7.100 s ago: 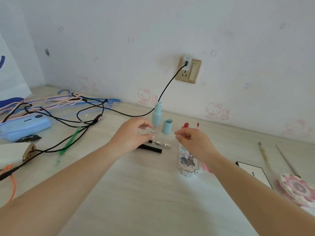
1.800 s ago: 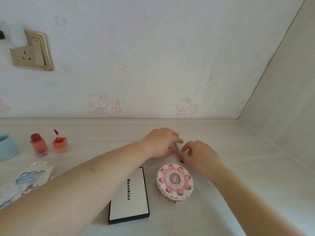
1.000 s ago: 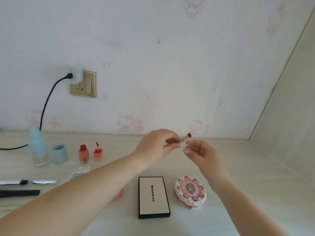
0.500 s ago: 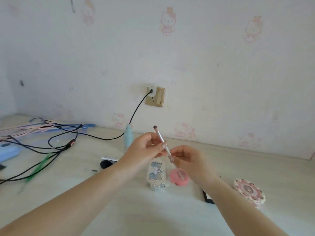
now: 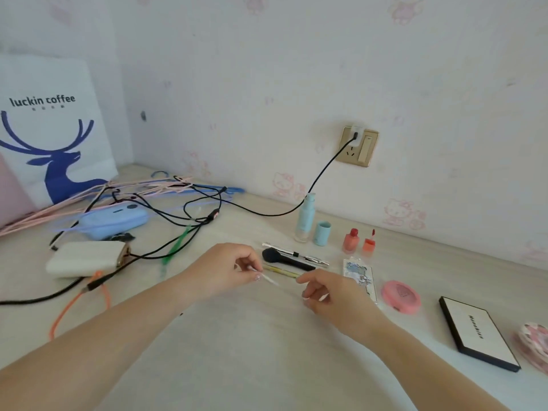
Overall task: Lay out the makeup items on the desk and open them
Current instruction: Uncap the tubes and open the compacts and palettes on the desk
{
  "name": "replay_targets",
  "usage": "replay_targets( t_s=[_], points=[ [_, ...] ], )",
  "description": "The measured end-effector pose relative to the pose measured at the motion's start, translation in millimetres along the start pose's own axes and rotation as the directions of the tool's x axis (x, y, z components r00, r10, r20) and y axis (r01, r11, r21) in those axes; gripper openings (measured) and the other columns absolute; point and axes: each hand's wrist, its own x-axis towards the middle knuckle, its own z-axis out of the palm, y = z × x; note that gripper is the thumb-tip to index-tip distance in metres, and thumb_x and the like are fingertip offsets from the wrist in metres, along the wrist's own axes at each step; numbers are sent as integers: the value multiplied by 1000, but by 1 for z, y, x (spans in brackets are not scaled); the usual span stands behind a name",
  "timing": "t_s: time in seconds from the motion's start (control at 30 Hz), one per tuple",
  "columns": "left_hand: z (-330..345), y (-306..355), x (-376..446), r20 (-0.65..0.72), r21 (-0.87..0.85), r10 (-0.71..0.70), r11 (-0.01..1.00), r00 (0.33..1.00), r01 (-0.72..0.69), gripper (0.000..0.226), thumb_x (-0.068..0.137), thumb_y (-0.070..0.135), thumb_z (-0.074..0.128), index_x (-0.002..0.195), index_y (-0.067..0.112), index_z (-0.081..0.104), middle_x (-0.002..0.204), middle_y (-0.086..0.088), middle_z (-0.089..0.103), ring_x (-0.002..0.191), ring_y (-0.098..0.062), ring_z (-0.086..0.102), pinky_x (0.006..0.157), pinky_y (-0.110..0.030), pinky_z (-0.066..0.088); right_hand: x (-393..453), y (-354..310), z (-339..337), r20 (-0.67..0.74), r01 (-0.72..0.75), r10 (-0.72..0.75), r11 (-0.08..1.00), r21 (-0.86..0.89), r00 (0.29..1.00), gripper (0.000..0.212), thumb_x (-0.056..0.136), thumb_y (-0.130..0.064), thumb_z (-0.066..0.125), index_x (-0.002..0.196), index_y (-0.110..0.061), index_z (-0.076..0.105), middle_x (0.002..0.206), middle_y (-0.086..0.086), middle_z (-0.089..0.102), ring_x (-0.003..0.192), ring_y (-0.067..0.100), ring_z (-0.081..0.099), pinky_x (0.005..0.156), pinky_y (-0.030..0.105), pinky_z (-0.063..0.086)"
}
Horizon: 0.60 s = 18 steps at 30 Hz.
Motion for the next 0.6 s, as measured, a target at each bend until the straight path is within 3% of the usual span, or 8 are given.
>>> replay_targets(
  t_s=[0.17,0.3,0.47,0.6],
  points=[
    [7,-16,5,-1,98,-4,995,1000,4,16,77,21,73,73,35,66,78,13,69,83,1,61,75,-16,46,11,6,11,21,41,-37,968,-248,999,31,86,-16,59,115,-28,61,90,-15,57,82,3,54,81,16,44],
    [15,-21,14,-40,163,-11,987,999,18,4,78,27,72,80,29,70,83,12,69,82,-4,63,75,-19,46,18,9,12,-48,31,-48,952,-305,998,26,88,-17,56,113,-26,62,95,-11,61,90,6,57,83,19,44],
    [21,-28,21,-21,302,35,953,999,-27,5,80,32,70,83,28,69,83,15,62,84,-5,58,77,-22,46,26,13,13,-67,31,-62,923,-384,996,24,90,-19,55,111,-23,66,110,-7,64,105,12,57,88,25,46],
    [22,-32,22,-47,281,59,959,997,-43,4,80,30,70,83,27,70,83,15,60,84,-5,58,76,-23,47,27,16,14,-79,42,-81,914,-402,994,24,91,-22,54,111,-24,68,109,-7,62,105,13,56,86,26,46]
  ],
)
